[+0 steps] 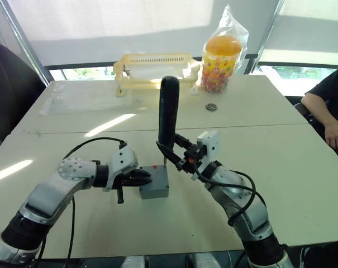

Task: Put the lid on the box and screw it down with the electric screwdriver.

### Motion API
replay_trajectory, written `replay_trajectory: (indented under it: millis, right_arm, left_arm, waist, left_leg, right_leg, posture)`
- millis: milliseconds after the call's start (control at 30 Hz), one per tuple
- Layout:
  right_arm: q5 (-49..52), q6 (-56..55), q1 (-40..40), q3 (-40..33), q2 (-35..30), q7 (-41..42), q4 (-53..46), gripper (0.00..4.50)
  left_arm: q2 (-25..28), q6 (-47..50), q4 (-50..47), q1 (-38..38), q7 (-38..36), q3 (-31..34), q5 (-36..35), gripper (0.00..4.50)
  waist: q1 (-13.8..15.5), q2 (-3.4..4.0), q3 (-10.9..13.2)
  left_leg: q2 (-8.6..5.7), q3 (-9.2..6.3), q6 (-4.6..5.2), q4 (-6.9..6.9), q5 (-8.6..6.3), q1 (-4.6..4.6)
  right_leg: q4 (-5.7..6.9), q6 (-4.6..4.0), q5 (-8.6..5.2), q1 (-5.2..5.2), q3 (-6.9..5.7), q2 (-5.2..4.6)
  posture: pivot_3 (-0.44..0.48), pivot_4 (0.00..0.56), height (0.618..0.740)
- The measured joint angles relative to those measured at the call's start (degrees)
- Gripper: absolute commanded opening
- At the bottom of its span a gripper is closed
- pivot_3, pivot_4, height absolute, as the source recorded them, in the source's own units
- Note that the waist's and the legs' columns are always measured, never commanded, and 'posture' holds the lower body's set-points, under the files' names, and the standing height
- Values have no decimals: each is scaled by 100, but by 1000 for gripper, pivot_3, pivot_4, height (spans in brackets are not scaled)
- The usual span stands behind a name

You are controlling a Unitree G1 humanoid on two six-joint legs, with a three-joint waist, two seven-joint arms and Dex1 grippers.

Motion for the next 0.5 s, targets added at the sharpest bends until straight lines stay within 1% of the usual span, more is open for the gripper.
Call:
replay_trajectory:
  millis: [500]
  right_arm:
    - [-92, -77, 4, -25, -27, 304, 107, 1777]
  left_arm:
    - [-7, 36, 1, 0, 48, -1, 0, 667]
  waist:
    - [-3, -1, -9]
  left_leg:
    - [0, 0, 0, 1, 0, 6]
  right_leg:
    - [8, 0, 0, 2, 0, 0]
  posture:
    - [0, 150, 740]
